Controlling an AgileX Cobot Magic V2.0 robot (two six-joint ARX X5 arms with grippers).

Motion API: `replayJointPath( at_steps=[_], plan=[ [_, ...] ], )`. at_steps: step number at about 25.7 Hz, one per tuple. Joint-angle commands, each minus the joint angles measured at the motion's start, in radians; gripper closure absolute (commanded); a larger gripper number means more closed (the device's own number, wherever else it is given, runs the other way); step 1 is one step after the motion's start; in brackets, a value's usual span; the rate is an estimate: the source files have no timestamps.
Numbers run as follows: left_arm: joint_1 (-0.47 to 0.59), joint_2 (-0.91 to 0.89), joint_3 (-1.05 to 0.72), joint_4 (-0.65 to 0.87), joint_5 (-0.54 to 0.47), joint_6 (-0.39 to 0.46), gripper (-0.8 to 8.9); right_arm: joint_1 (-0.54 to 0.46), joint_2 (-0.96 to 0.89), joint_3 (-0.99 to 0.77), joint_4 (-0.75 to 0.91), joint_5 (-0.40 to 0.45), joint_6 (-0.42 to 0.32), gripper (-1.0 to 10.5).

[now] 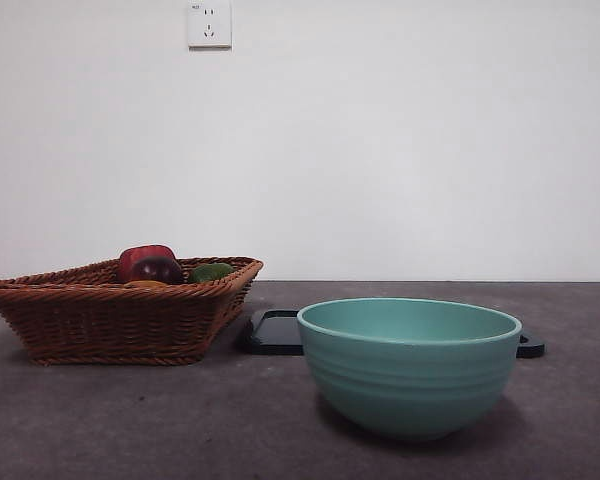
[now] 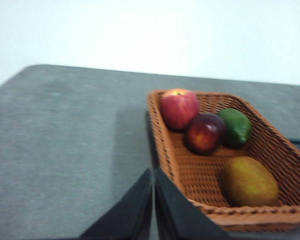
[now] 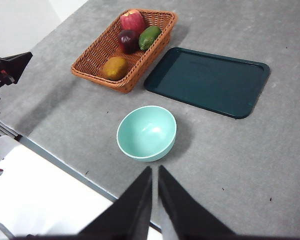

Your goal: Pick up the wifruite, put it on the bowl, pick up the plate, put it on desk

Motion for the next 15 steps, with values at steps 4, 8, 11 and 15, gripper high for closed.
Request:
replayJointPath(
  at_steps=[4, 8, 11, 15],
  plan=[
    [0.001, -0.042, -0.044, -0.013, -0.054, -0.019, 8.07, 0.006, 0.002, 0.016, -0.035, 0.001, -0.01, 9.3],
    [0.002, -0.052, -0.044, -0.077, -0.09, -0.015, 8.07, 0.006, 0.002, 0.016, -0.035, 0.001, -0.01, 9.3],
    [0.002, -0.06, -0.044, -0.113, -0.097, 0.003, 8.07, 0.006, 0.002, 0.016, -0.035, 0.001, -0.01, 9.3],
    [0.002, -0.06, -0.044, -0.114, -0.097, 0.044, 8.07, 0.006, 0.002, 0.016, -0.035, 0.001, -0.011, 9.3]
  ],
)
